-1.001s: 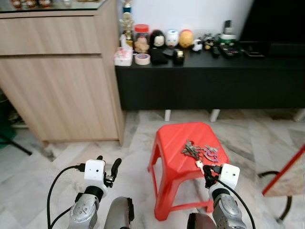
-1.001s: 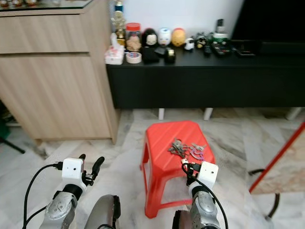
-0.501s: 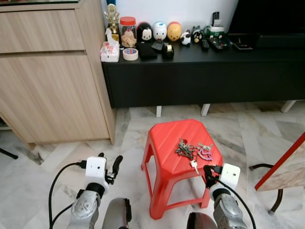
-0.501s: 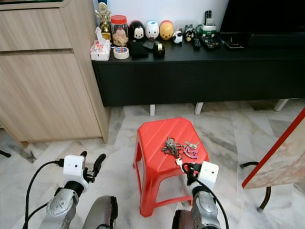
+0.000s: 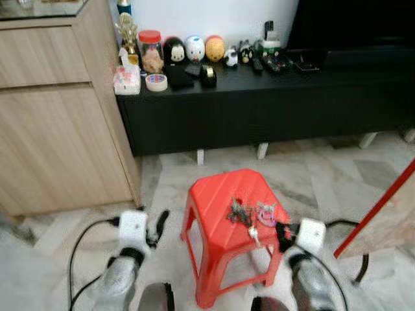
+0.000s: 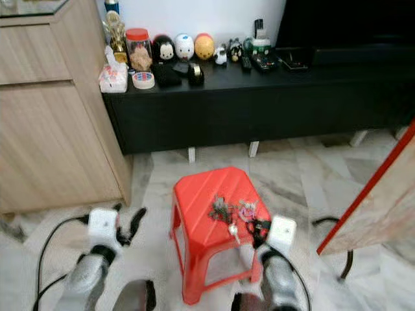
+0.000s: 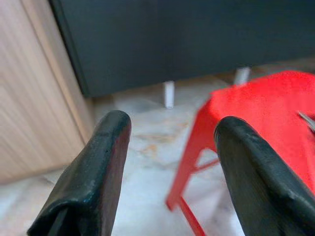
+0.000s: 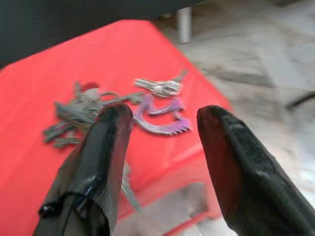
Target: Hang keys on a hook
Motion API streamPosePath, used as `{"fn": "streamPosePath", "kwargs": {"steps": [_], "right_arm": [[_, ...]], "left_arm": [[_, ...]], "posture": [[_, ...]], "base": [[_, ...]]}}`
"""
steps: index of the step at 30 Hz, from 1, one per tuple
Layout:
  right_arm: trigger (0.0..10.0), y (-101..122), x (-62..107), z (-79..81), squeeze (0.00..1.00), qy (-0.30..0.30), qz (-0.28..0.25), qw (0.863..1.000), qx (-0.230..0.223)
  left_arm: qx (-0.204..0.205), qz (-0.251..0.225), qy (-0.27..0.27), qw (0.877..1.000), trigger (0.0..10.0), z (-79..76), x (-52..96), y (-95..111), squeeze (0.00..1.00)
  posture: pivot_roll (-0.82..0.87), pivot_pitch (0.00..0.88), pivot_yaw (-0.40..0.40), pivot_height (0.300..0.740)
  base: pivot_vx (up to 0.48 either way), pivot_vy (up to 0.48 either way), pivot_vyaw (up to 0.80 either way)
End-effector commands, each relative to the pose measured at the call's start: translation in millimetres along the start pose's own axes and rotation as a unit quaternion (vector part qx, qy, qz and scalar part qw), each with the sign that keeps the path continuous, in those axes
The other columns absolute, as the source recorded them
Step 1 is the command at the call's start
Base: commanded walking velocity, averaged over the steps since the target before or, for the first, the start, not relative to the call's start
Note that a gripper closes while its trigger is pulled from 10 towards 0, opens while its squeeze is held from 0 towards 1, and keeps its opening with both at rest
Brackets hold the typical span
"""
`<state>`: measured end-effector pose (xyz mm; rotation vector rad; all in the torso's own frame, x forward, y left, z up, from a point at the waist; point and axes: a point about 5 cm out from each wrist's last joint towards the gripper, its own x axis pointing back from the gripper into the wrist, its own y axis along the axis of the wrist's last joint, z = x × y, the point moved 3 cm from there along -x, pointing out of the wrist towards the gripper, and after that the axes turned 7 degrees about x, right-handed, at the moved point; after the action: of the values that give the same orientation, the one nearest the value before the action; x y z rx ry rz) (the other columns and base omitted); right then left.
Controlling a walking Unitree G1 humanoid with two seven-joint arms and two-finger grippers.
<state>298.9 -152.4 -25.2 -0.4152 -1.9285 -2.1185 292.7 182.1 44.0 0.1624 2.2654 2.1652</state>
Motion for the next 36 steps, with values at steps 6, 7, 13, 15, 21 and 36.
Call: {"fn": "streamPosePath", "kwargs": {"steps": [6, 7, 13, 15, 21, 36], "right_arm": [[10.0, 0, 1.2, -11.4, 0.0, -0.01, -0.001, 1.0, -0.002], [10.0, 0, 1.3, -11.9, 0.0, -0.014, -0.002, 1.0, -0.009], [10.0, -2, 1.2, -7.3, 0.0, 0.01, 0.004, 1.0, -0.008], [10.0, -4, 1.4, -2.4, 0.0, 0.032, 0.01, 0.999, -0.004], [10.0, -7, 1.7, -0.7, 0.0, 0.033, 0.018, 0.999, -0.009], [10.0, -13, -4.1, 0.2, 1.0, 0.036, 0.082, 0.996, -0.025]], "left_arm": [[0.007, 0.002, -0.009, 1.0, 10.0, -8.0, 0.5, -2, 0.0], [0.007, 0.001, -0.009, 1.0, 10.0, -8.0, 0.4, -2, 0.0], [0.007, 0.0, -0.011, 1.0, 10.0, -8.2, 0.4, -1, 0.0], [0.008, 0.001, -0.012, 1.0, 10.0, -8.8, 0.4, -2, 0.0], [0.01, 0.001, -0.012, 1.0, 10.0, -9.7, 1.3, -2, 0.0], [0.008, 0.004, -0.015, 1.0, 10.0, -10.6, 4.2, -3, 0.0]], "posture": [[0.09, 0.011, -0.047, 0.597], [0.09, 0.011, -0.047, 0.597], [0.09, 0.012, -0.046, 0.597], [0.09, 0.012, -0.046, 0.597], [0.09, 0.017, -0.05, 0.597], [0.1, 0.048, -0.049, 0.597]], "base": [[0.294, 0.0, 0.47], [0.289, 0.0, 0.0], [0.0, 0.0, 0.0], [0.0, 0.0, 0.0], [0.0, 0.0, 0.0], [0.0, 0.0, 0.0]]}}
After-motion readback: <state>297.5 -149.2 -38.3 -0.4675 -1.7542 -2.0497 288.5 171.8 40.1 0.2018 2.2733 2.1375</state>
